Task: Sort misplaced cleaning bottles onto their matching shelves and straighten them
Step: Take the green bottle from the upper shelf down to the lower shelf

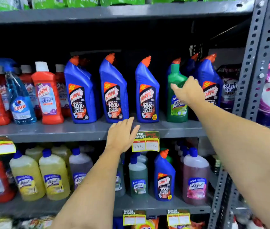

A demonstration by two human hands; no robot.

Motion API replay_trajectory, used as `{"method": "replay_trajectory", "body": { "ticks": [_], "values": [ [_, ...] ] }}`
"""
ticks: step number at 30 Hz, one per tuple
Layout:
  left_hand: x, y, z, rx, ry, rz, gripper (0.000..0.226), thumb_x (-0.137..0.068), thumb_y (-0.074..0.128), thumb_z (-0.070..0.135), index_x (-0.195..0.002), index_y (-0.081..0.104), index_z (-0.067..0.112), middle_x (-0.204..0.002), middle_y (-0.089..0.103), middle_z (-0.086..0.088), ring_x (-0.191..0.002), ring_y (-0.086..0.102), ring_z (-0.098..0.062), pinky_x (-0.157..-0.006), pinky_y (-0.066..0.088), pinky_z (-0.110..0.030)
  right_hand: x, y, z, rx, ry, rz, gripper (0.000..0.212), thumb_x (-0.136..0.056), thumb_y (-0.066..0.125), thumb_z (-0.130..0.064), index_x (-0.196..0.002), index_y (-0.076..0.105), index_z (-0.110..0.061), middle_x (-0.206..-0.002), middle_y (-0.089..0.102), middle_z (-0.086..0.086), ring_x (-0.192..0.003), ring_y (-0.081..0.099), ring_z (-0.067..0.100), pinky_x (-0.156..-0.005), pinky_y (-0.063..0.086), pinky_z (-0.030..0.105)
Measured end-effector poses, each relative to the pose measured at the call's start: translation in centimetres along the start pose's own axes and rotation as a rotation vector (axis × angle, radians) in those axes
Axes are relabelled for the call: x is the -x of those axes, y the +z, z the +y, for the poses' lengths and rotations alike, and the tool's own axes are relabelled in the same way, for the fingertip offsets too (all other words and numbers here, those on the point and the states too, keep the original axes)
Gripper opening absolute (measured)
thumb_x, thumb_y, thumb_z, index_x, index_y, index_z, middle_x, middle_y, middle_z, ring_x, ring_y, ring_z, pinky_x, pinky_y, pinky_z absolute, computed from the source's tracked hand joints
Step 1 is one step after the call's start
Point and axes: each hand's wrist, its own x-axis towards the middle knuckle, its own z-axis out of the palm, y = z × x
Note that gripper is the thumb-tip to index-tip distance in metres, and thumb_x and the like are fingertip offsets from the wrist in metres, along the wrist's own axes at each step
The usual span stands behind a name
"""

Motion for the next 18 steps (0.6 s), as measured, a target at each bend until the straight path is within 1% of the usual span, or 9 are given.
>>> {"method": "replay_trajectory", "body": {
  "ticks": [2,4,6,8,11,13,14,16,18],
  "values": [
    [-0.1,0.4,0.0,-0.026,0.032,0.022,0.064,-0.095,0.018,0.053,-0.109,0.066,0.013,-0.100,0.070,-0.003,-0.090,0.063,-0.026,-0.077,0.041,-0.039,-0.3,0.1,0.2,-0.062,0.080,-0.088,0.088,-0.081,0.065,-0.055,-0.139,0.031,0.001,-0.139,0.048,0.025,-0.127,0.048,0.043,-0.102,0.041,0.049],
    [-0.1,0.8,-0.2,-0.034,0.037,0.037,0.061,-0.095,0.020,0.052,-0.096,0.067,0.014,-0.090,0.069,0.000,-0.082,0.061,-0.024,-0.073,0.040,-0.038,-0.8,0.4,1.1,-0.153,0.170,-0.141,0.102,-0.070,0.074,-0.059,-0.140,0.030,-0.001,-0.140,0.049,0.021,-0.127,0.050,0.040,-0.103,0.043,0.047],
    [-0.1,1.3,-0.5,-0.044,0.040,0.069,0.055,-0.096,0.025,0.049,-0.091,0.066,0.013,-0.084,0.068,0.001,-0.076,0.060,-0.023,-0.070,0.039,-0.037,-0.8,0.8,1.7,-0.263,0.251,-0.143,0.111,-0.049,0.082,-0.067,-0.134,0.043,-0.007,-0.134,0.057,0.014,-0.120,0.057,0.033,-0.099,0.049,0.047],
    [0.0,1.6,-0.4,-0.041,0.044,0.134,0.050,-0.097,0.031,0.045,-0.087,0.067,0.012,-0.080,0.067,0.000,-0.072,0.060,-0.024,-0.066,0.039,-0.037,-1.2,1.1,2.4,-0.342,0.278,-0.152,0.106,-0.036,0.085,-0.068,-0.123,0.057,-0.014,-0.121,0.065,0.007,-0.107,0.065,0.025,-0.087,0.054,0.042],
    [0.0,1.8,-0.1,-0.064,0.022,0.154,0.047,-0.097,0.032,0.043,-0.084,0.066,0.013,-0.077,0.065,0.000,-0.069,0.058,-0.024,-0.064,0.036,-0.037,-1.1,1.2,2.4,-0.465,0.262,-0.195,0.085,-0.052,0.091,-0.049,-0.121,0.059,-0.013,-0.115,0.067,0.005,-0.084,0.064,0.017,-0.060,0.045,0.029],
    [0.0,1.8,-0.2,-0.088,0.017,0.130,0.048,-0.097,0.031,0.044,-0.084,0.065,0.013,-0.078,0.064,0.000,-0.069,0.057,-0.024,-0.065,0.035,-0.037,-1.0,1.2,2.8,-0.512,0.233,-0.170,0.076,-0.060,0.090,-0.039,-0.123,0.057,-0.011,-0.115,0.067,0.005,-0.079,0.063,0.014,-0.053,0.040,0.026],
    [0.1,1.9,-0.2,-0.094,0.018,0.119,0.048,-0.098,0.030,0.044,-0.085,0.065,0.013,-0.078,0.064,-0.001,-0.070,0.057,-0.025,-0.065,0.034,-0.037,-0.6,1.1,2.9,-0.536,0.218,-0.131,0.078,-0.059,0.091,-0.039,-0.123,0.056,-0.011,-0.117,0.067,0.005,-0.086,0.065,0.015,-0.055,0.044,0.028],
    [0.2,1.9,-0.2,-0.075,0.019,0.108,0.047,-0.098,0.032,0.043,-0.087,0.066,0.012,-0.080,0.065,-0.002,-0.071,0.058,-0.026,-0.066,0.034,-0.038,0.7,1.0,3.5,-0.572,0.142,-0.024,0.090,-0.050,0.091,-0.049,-0.123,0.055,-0.011,-0.119,0.068,0.005,-0.101,0.066,0.016,-0.075,0.057,0.037],
    [0.2,1.6,0.0,-0.003,0.015,0.135,0.044,-0.097,0.036,0.042,-0.095,0.068,0.012,-0.093,0.068,-0.003,-0.083,0.061,-0.026,-0.075,0.036,-0.038,2.6,0.2,3.6,-0.553,0.076,0.102,0.096,-0.044,0.088,-0.060,-0.122,0.057,-0.013,-0.120,0.068,0.003,-0.105,0.065,0.013,-0.093,0.054,0.036]
  ]
}}
